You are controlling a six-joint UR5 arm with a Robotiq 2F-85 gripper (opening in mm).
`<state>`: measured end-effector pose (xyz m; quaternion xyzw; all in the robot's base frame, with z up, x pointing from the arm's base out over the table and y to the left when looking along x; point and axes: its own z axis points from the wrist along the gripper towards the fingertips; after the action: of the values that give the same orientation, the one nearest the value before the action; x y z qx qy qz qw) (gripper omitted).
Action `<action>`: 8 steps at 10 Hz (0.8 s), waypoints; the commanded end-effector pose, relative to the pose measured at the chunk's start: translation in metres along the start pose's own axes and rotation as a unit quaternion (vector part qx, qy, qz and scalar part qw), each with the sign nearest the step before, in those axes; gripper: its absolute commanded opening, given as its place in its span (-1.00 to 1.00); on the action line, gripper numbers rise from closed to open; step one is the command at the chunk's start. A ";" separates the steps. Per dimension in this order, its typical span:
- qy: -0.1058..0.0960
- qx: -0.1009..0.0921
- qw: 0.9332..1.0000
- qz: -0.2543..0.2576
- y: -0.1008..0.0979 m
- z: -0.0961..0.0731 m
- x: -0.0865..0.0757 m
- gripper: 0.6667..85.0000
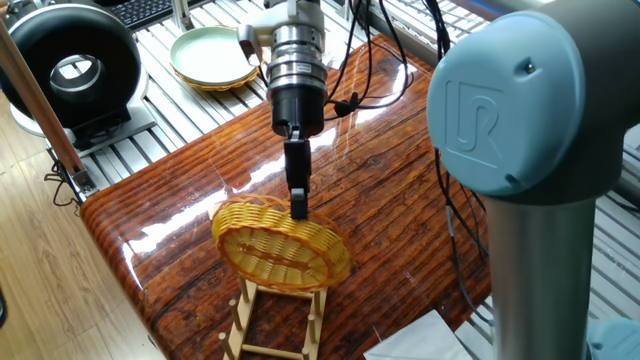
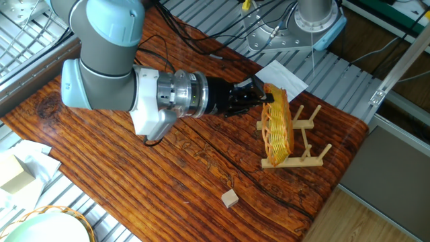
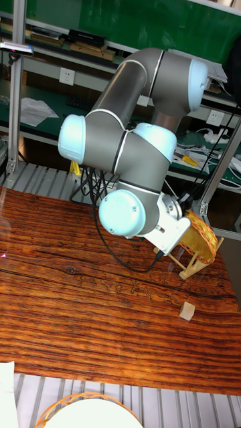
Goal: Put the dish on the dish rack
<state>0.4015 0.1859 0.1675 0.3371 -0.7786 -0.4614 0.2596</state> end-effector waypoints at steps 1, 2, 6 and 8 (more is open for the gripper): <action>-0.002 -0.003 1.000 0.000 0.001 -0.003 0.000 -0.99; -0.001 -0.001 1.000 0.001 -0.001 -0.003 0.001 -0.99; -0.001 -0.001 1.000 -0.001 -0.006 -0.004 0.001 -0.99; -0.002 -0.002 1.000 -0.002 -0.008 -0.003 0.004 -0.99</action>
<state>0.4024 0.1788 0.1615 0.3367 -0.7792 -0.4589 0.2625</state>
